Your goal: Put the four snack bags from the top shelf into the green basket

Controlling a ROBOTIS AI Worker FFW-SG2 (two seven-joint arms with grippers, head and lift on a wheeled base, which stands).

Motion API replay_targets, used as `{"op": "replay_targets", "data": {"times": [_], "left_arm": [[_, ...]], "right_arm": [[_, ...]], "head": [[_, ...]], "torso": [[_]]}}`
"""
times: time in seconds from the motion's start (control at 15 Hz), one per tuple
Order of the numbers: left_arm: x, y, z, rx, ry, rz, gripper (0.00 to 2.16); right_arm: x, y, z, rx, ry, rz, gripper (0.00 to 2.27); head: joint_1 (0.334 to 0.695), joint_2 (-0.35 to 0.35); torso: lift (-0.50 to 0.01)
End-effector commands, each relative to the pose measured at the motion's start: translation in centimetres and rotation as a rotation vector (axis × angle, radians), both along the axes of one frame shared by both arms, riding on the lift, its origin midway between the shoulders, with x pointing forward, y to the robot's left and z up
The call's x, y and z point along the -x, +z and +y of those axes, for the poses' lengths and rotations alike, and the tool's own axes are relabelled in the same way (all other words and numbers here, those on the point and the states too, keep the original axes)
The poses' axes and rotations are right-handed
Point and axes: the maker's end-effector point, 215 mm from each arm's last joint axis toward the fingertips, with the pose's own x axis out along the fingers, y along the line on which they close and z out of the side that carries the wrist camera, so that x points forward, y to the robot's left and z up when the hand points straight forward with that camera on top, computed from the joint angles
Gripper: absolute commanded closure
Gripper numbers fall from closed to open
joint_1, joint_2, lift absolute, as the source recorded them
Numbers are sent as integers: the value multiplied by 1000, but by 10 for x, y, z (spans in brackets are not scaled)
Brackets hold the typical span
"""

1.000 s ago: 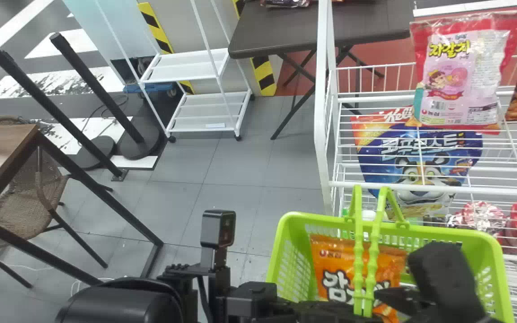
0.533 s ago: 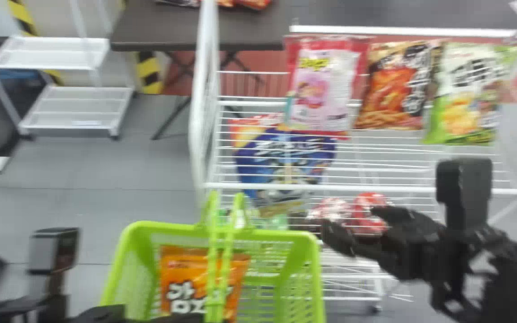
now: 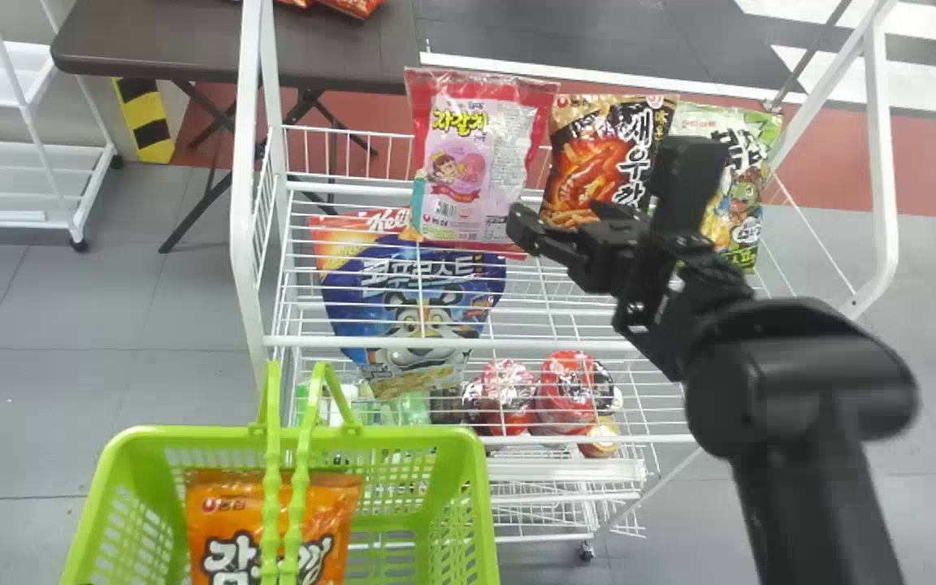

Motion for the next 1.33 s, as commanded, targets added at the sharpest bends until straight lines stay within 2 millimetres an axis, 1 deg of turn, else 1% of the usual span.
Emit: {"op": "replay_targets", "data": {"times": [0.0, 0.07, 0.13, 0.2, 0.27, 0.33, 0.4, 0.47, 0.53, 0.6, 0.67, 0.73, 0.93, 1.0, 1.07, 1.13, 1.2, 1.27], "left_arm": [[3, 0, 1, 9, -2, 1, 2148], [2, -1, 1, 10, 0, 2, 2148], [2, -1, 2, 11, 1, 2, 2148], [2, -3, 2, 12, 3, 2, 2148], [1, -4, 2, 14, 5, 0, 2148], [1, -5, 2, 14, 6, 2, 2148], [1, -5, 2, 15, 8, -2, 2148], [1, -6, 2, 15, 8, 0, 2148], [1, -6, 2, 14, 7, 0, 2148], [0, -5, 1, 16, 8, -1, 2148], [0, -5, 1, 16, 8, -1, 2148], [0, -6, 2, 15, 9, -1, 2148], [0, -5, 3, 16, 13, -2, 2148], [-1, -5, 4, 15, 14, -3, 2148], [-1, -5, 4, 14, 16, -3, 2148], [-1, -5, 5, 14, 18, -3, 2148], [-3, -5, 8, 10, 25, -6, 2148], [-5, -5, 10, 9, 30, -8, 2148]], "right_arm": [[-41, -14, 22, 0, 24, -33, 49], [-57, -8, 32, -8, 32, -93, 49], [-65, -12, 42, -8, 45, -91, 49], [-72, -22, 52, 12, 57, -75, 53], [-77, -28, 58, 28, 59, -63, 97], [-81, -31, 60, 44, 58, -53, 211], [-83, -36, 64, 56, 60, -41, 566], [-83, -38, 64, 61, 61, -32, 1133], [-81, -45, 61, 69, 50, -8, 1882], [-78, -54, 57, 76, 35, 22, 2243], [-75, -54, 55, 67, 31, 20, 2250], [-71, -48, 57, 55, 31, 7, 2250], [-59, -21, 58, 24, 31, -34, 2250], [-52, -9, 60, 2, 37, -53, 2250], [-44, 6, 57, -22, 33, -77, 2250], [-32, 14, 60, -31, 42, -76, 2250], [-16, 22, 60, -49, 49, -72, 2250], [4, 28, 65, -71, 64, -61, 2246]], "head": [[695, -171], [695, -159], [695, -132], [695, -117], [695, -103], [695, -90], [695, -79], [695, -72], [695, -64], [695, -63], [695, -65], [695, -70], [695, -70], [695, -69], [695, -68], [695, -67], [695, -67], [695, -65]], "torso": [[-5], [-5], [-5], [-5], [-5], [-5], [-5], [-5], [-5], [-5], [-5], [-5], [-5], [-5], [-5], [-5], [-5], [-5]]}}
